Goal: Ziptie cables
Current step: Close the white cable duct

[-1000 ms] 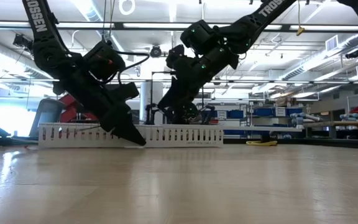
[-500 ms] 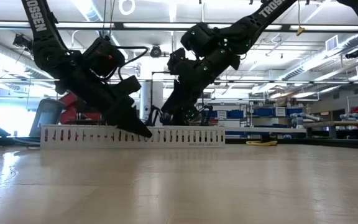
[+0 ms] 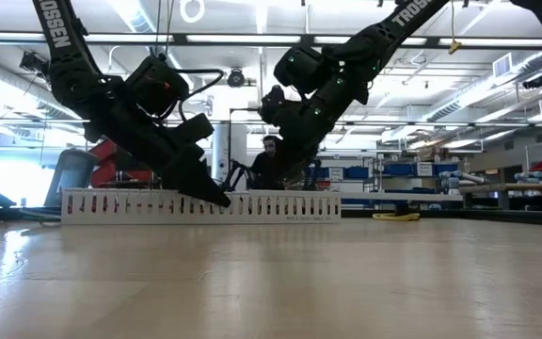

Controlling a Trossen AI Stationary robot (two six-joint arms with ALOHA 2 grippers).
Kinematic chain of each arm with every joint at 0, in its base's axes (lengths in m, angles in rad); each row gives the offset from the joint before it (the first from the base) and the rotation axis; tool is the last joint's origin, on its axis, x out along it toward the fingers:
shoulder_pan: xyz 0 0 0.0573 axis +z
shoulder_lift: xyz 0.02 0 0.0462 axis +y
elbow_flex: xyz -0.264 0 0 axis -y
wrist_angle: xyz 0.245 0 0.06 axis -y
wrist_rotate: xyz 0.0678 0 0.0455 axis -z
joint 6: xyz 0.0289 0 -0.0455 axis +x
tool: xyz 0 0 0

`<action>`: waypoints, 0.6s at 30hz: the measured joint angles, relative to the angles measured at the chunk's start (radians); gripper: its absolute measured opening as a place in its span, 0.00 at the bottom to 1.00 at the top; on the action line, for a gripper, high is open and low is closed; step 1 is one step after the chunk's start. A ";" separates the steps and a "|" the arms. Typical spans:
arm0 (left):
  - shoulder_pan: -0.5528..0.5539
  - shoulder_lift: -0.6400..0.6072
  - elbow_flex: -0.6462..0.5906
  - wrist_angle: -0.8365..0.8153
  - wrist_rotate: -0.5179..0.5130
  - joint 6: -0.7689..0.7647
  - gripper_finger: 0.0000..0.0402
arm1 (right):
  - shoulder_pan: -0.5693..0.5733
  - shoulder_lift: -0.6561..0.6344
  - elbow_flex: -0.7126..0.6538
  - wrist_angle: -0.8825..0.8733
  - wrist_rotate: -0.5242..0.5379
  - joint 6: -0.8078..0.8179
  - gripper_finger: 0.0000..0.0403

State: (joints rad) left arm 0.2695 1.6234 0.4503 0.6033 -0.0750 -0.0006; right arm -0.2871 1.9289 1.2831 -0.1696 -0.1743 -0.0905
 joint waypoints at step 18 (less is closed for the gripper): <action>0.000 0.001 -0.003 0.010 0.002 -0.002 0.57 | 0.026 0.116 0.041 0.218 -0.104 0.000 0.00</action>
State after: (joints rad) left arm 0.2691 1.6241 0.4476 0.6130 -0.0728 -0.0029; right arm -0.2611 2.0447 1.3238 0.0483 -0.2780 -0.0901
